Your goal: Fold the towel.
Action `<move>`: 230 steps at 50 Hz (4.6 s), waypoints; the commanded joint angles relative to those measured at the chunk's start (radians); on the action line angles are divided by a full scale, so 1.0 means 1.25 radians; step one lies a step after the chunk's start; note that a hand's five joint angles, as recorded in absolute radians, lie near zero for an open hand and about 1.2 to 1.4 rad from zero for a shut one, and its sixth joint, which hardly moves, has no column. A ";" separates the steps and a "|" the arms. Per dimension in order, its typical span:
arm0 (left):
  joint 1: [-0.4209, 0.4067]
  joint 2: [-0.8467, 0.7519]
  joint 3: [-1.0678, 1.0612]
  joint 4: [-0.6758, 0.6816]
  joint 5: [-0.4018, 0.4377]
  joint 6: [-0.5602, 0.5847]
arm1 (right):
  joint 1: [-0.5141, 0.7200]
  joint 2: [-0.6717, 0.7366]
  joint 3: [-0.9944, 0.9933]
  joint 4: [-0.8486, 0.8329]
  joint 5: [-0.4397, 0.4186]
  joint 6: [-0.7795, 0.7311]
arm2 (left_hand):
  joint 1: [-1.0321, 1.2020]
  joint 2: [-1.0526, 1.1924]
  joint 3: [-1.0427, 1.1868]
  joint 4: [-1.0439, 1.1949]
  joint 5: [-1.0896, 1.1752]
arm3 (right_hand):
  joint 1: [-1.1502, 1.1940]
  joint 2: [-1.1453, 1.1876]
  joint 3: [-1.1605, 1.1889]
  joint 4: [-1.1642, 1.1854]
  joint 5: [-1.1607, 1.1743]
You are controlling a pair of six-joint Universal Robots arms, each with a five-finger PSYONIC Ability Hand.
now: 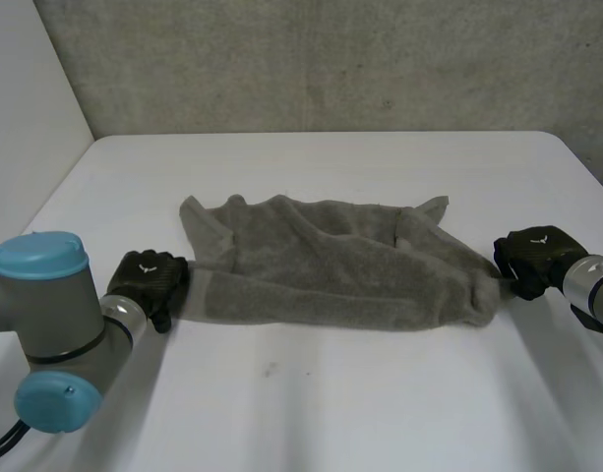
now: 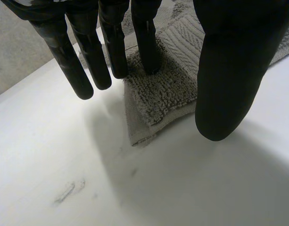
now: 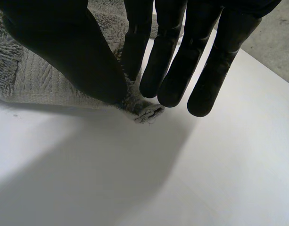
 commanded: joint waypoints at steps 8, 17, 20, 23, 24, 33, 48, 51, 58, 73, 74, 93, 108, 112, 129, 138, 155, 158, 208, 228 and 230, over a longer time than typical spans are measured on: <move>-0.001 -0.035 0.052 -0.001 0.001 0.000 | 0.002 0.006 0.002 -0.003 0.000 0.000 | 0.230 0.225 0.225 0.225 0.224 | 0.348 0.174 0.166 0.163 0.197; -0.001 -0.059 0.093 -0.001 0.002 0.000 | 0.002 0.005 0.005 -0.003 0.000 0.000 | 0.317 0.312 0.312 0.312 0.311 | 0.348 0.174 0.166 0.163 0.197; -0.001 -0.069 0.103 -0.001 0.002 0.001 | 0.002 0.006 0.006 -0.003 0.000 0.000 | 0.308 0.302 0.302 0.302 0.302 | 0.348 0.174 0.166 0.163 0.197; -0.001 -0.077 0.110 -0.003 0.002 0.000 | 0.002 0.006 0.007 -0.003 0.000 0.000 | 0.278 0.272 0.272 0.272 0.271 | 0.348 0.174 0.166 0.163 0.197; -0.001 -0.077 0.110 -0.003 0.002 0.000 | 0.002 0.006 0.007 -0.003 0.000 0.000 | 0.277 0.272 0.272 0.272 0.271 | 0.348 0.174 0.166 0.163 0.197; -0.002 -0.065 0.095 -0.056 0.002 0.000 | 0.002 0.006 0.006 -0.003 0.000 -0.001 | 0.029 0.023 0.023 0.023 0.022 | 0.348 0.174 0.166 0.163 0.197; 0.005 -0.078 0.126 -0.060 0.002 0.000 | 0.006 0.011 0.016 -0.002 0.001 -0.038 | 0.167 0.161 0.161 0.161 0.161 | 0.348 0.174 0.166 0.163 0.197; 0.005 -0.086 0.141 -0.061 0.002 0.000 | 0.006 0.011 0.016 -0.002 0.001 -0.040 | 0.169 0.164 0.164 0.164 0.163 | 0.348 0.174 0.166 0.163 0.197; 0.005 -0.102 0.164 -0.061 0.002 0.000 | 0.006 0.011 0.017 -0.002 0.001 -0.042 | 0.202 0.197 0.197 0.197 0.196 | 0.348 0.174 0.166 0.163 0.197; 0.005 -0.136 0.220 -0.070 0.002 0.001 | 0.006 0.017 0.018 -0.003 0.001 -0.042 | 0.268 0.262 0.262 0.262 0.262 | 0.348 0.174 0.166 0.163 0.197; 0.005 -0.136 0.220 -0.070 0.002 0.001 | 0.006 0.017 0.018 -0.003 0.001 -0.042 | 0.268 0.262 0.262 0.262 0.262 | 0.348 0.174 0.166 0.163 0.197; 0.004 -0.181 0.290 -0.099 0.019 0.001 | 0.006 0.022 0.018 -0.003 0.001 -0.048 | 0.477 0.471 0.471 0.471 0.471 | 0.348 0.174 0.166 0.163 0.197; -0.011 0.104 0.224 -0.097 0.003 0.000 | 0.006 -0.074 0.011 0.007 0.010 -0.047 | 0.705 0.699 0.699 0.699 0.698 | 0.348 0.174 0.166 0.163 0.197; -0.005 0.215 0.178 -0.097 0.004 0.001 | -0.001 -0.167 0.017 0.021 0.011 -0.042 | 0.705 0.699 0.699 0.699 0.698 | 0.348 0.174 0.166 0.163 0.197; 0.105 0.590 0.021 -0.474 0.015 0.020 | -0.092 -0.503 0.097 0.413 0.026 -0.418 | 0.705 0.699 0.699 0.699 0.698 | 0.348 0.174 0.166 0.163 0.197; 0.103 0.490 -0.071 -0.577 0.011 0.102 | -0.076 -0.397 0.217 0.429 0.056 -0.491 | 0.705 0.699 0.699 0.699 0.698 | 0.348 0.174 0.166 0.163 0.197; 0.042 0.053 0.428 -0.439 -0.052 0.112 | 0.152 -0.058 -0.338 0.245 0.263 -0.306 | 0.705 0.699 0.699 0.699 0.698 | 0.348 0.174 0.166 0.163 0.197; 0.005 -0.023 0.701 -0.389 -0.079 0.098 | 0.173 -0.042 -0.501 0.158 0.263 -0.214 | 0.705 0.699 0.699 0.699 0.698 | 0.348 0.174 0.166 0.163 0.197; 0.035 0.160 0.028 -0.228 -0.078 -0.014 | 0.039 -0.176 0.045 0.307 0.133 -0.322 | 0.705 0.699 0.699 0.699 0.698 | 0.348 0.174 0.166 0.163 0.197; 0.083 0.408 -0.064 -0.462 -0.015 0.094 | -0.094 -0.348 0.140 0.407 0.039 -0.514 | 0.705 0.699 0.699 0.699 0.698 | 0.348 0.174 0.166 0.163 0.197; 0.074 0.351 -0.034 -0.432 -0.020 0.096 | -0.074 -0.290 0.101 0.376 0.044 -0.475 | 0.705 0.699 0.699 0.699 0.698 | 0.348 0.174 0.166 0.163 0.197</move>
